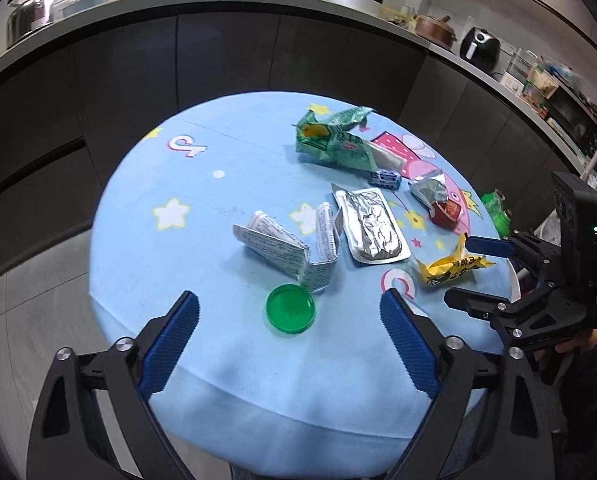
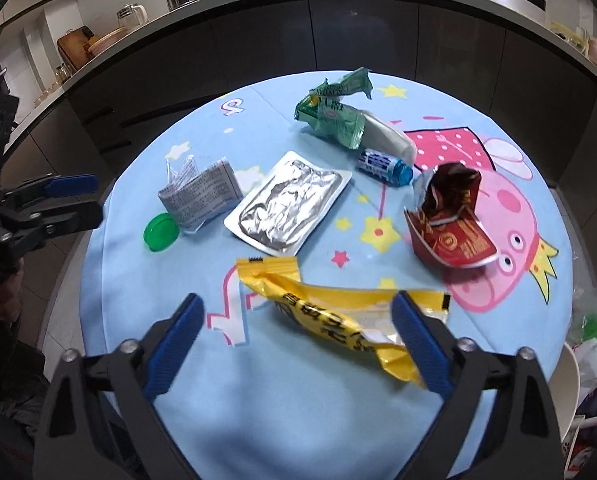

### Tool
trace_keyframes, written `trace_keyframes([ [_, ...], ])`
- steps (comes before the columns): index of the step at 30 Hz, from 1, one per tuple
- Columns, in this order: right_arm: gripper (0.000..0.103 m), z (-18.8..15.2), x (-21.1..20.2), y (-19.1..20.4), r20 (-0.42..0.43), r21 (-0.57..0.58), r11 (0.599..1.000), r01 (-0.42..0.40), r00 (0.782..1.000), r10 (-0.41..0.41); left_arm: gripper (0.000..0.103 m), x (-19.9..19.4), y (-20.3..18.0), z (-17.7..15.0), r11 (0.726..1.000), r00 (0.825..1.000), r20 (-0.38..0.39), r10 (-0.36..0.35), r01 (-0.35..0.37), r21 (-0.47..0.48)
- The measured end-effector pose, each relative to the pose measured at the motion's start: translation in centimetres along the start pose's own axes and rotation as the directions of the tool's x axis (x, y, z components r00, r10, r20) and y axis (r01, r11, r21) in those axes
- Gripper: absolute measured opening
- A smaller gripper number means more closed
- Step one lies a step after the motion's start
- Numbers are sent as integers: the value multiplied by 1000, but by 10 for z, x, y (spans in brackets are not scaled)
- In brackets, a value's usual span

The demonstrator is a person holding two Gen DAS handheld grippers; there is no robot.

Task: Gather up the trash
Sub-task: 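Grasp the yellow snack wrapper with the right gripper while the left grasps the white paper packet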

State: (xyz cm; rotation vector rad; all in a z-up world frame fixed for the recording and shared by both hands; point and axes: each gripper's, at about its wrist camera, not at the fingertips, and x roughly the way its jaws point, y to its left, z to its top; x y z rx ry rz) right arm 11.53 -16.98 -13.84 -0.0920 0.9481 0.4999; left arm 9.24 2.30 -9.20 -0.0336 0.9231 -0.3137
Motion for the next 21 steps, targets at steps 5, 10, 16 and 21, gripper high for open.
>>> trace_keyframes([
  [5,61,-8,-2,3,-8,22,1000,11,1000,-11,68,28,1,11,999,999,-33,-26,25,-28],
  [10,38,-13,2,3,-25,38,998,48,999,-47,61,49,-8,24,1000,999,-48,-21,21,-1],
  [16,8,-14,-3,-2,-1,111,993,50,999,-50,56,66,-11,29,999,996,-78,-33,32,-19],
  [21,8,-9,-20,-5,63,181,983,25,997,-37,38,73,-9,31,998,994,-98,-41,38,-41],
])
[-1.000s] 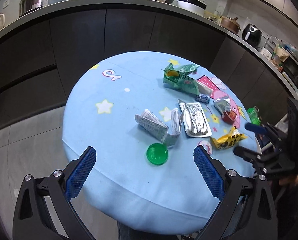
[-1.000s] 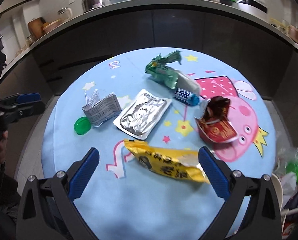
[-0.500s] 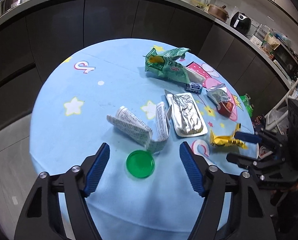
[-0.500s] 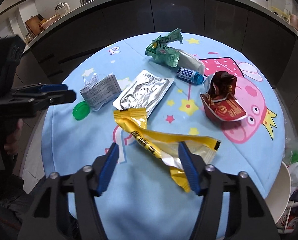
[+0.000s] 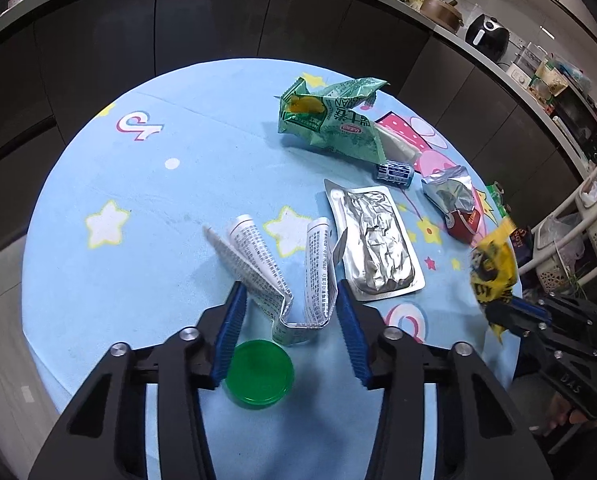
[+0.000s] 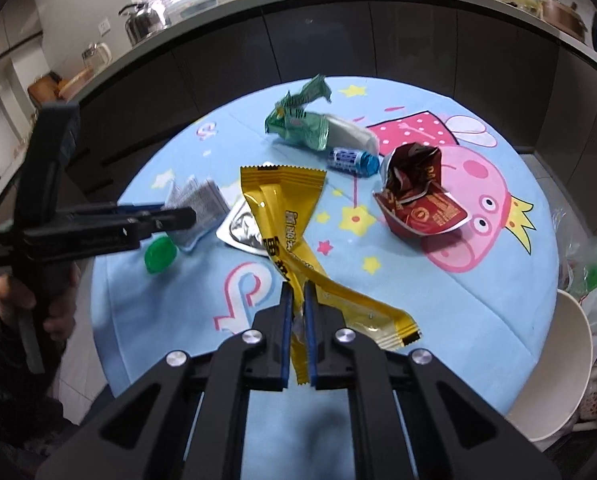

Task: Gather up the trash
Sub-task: 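Grasp the yellow snack wrapper with the right gripper while the left grasps the white paper packet, then carry the yellow wrapper and white packet toward the bin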

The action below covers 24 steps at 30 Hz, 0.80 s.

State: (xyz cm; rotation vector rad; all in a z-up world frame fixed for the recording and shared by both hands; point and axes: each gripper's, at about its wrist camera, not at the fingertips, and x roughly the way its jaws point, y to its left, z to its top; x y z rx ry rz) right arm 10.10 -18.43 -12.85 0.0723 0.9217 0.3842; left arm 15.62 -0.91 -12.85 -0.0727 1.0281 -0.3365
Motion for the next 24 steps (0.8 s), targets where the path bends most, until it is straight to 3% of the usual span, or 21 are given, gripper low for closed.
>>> trace_keyframes([
  [4,8,3,-8,-1,19,30,999,-11,1000,11,22,2,0,0,1000,1000,-16,9,-9,-11],
  [6,8,4,-11,0,28,31,999,-13,1000,12,19,1,-1,0,1000,1000,-18,9,-9,-16],
  [17,8,3,-38,-2,97,60,998,-29,995,23,16,-45,-29,12,999,996,85,39,-42,32],
  [24,8,1,-61,-19,149,104,995,-6,989,-9,17,-63,-75,22,992,991,135,-8,-9,124],
])
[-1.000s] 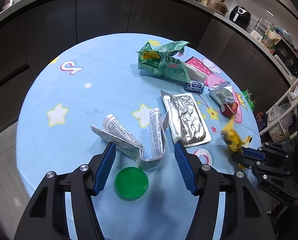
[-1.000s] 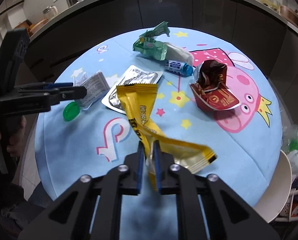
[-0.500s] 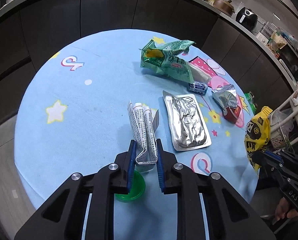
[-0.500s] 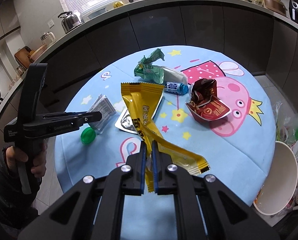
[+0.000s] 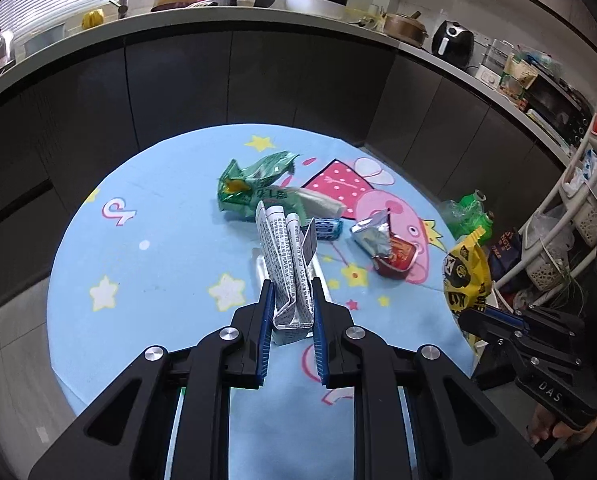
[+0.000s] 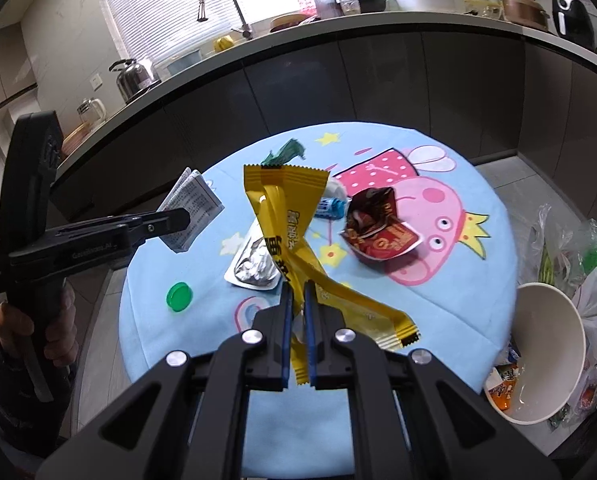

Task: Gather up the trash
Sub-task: 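Carry the yellow wrapper and white packet toward the bin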

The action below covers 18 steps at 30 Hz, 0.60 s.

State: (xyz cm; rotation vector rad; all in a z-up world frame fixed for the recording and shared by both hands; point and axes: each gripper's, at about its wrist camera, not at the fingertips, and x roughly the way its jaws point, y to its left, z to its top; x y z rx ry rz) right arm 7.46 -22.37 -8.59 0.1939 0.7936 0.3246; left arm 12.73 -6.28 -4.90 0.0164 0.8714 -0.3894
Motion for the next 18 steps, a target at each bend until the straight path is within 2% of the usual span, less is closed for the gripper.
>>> trace_keyframes([
  [8,8,-3,-29,-38,58,79,996,51,997,-56,17,4,-55,14,995,998,13,-57,55,88],
  [18,8,-24,-54,-99,86,202,972,116,987,-135,17,28,-121,20,978,993,-21,-117,119,174],
])
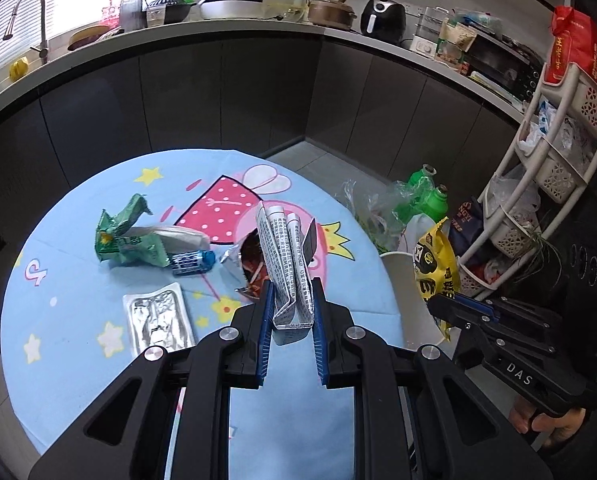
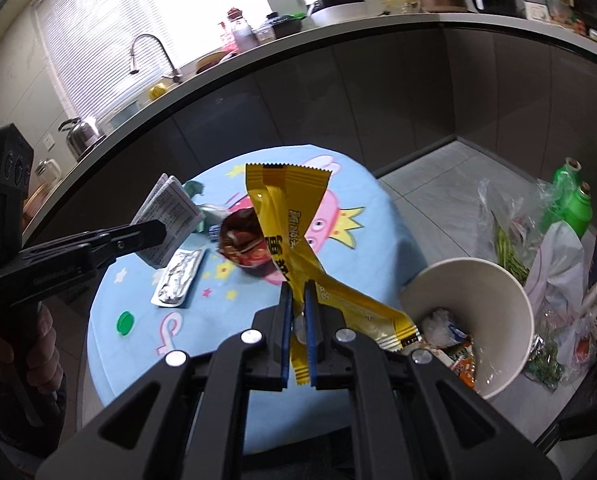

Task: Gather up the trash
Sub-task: 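Carry the yellow wrapper and white packet toward the bin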

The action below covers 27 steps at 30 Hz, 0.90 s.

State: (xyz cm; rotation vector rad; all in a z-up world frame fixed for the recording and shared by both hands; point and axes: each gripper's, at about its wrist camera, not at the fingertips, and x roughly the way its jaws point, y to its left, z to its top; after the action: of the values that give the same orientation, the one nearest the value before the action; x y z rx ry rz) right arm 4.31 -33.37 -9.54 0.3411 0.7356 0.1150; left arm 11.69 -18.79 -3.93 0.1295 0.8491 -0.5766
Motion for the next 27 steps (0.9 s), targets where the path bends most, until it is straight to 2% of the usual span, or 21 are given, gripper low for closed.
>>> trace_keyframes([
  [11,8,-18,-2,-77,0,148,986,73,997,-74,17,39,-55,16,996,998,-47,-52,56,76],
  [19,10,-39,16,-121,-47,232,966,117,993,-109,17,62,-84,24,991,995,-77,-67,75,109],
  [27,11,-54,41,-149,-100,279,951,136,989,-112,17,85,-105,28,985,990,-102,-99,112,131],
])
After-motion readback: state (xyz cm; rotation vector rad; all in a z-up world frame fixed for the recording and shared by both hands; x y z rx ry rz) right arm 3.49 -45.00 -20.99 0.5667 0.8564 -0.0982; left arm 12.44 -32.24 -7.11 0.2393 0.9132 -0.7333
